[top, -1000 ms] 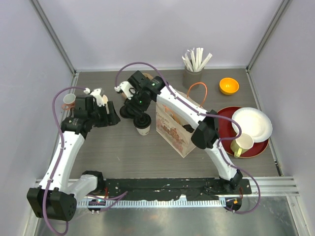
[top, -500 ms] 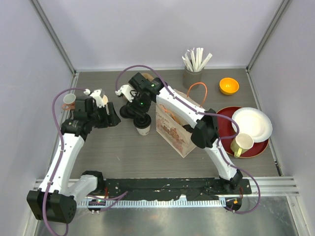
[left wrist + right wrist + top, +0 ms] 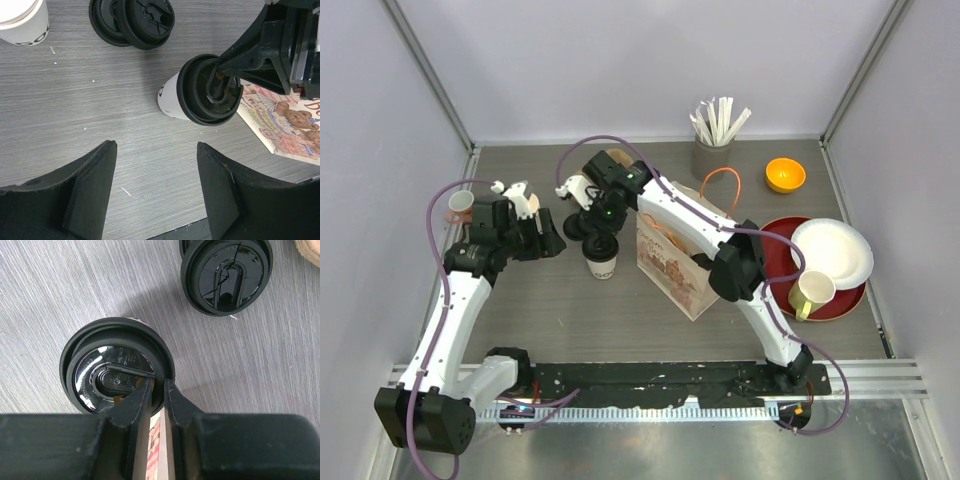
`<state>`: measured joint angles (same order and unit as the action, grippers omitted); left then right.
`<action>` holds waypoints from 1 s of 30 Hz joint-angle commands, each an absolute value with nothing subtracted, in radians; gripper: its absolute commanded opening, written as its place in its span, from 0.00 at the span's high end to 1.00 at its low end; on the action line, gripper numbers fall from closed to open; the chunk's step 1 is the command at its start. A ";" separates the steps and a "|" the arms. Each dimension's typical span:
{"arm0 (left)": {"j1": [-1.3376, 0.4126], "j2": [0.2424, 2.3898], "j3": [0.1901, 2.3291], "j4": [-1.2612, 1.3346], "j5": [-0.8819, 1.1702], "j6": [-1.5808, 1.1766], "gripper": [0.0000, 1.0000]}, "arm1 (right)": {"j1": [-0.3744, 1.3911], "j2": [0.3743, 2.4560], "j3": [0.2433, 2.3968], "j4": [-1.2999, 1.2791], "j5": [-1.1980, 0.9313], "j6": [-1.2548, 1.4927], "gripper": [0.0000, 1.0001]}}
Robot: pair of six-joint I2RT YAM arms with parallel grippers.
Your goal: Pack the takeout coffee
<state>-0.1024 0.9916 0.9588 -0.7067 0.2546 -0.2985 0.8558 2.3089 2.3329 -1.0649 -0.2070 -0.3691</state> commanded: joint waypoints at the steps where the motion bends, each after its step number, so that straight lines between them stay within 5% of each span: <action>1: -0.097 0.969 0.954 -0.667 0.273 -0.279 0.31 | 0.876 2.264 2.292 -1.072 -0.172 -0.379 0.86; 5: -0.097 0.974 0.956 -0.666 0.276 -0.278 0.31 | 0.891 2.244 2.301 -1.052 -0.138 -0.361 0.99; 30: -0.097 0.982 0.963 -0.670 0.336 -0.265 0.31 | 0.896 1.797 2.301 -0.592 -0.075 0.041 0.99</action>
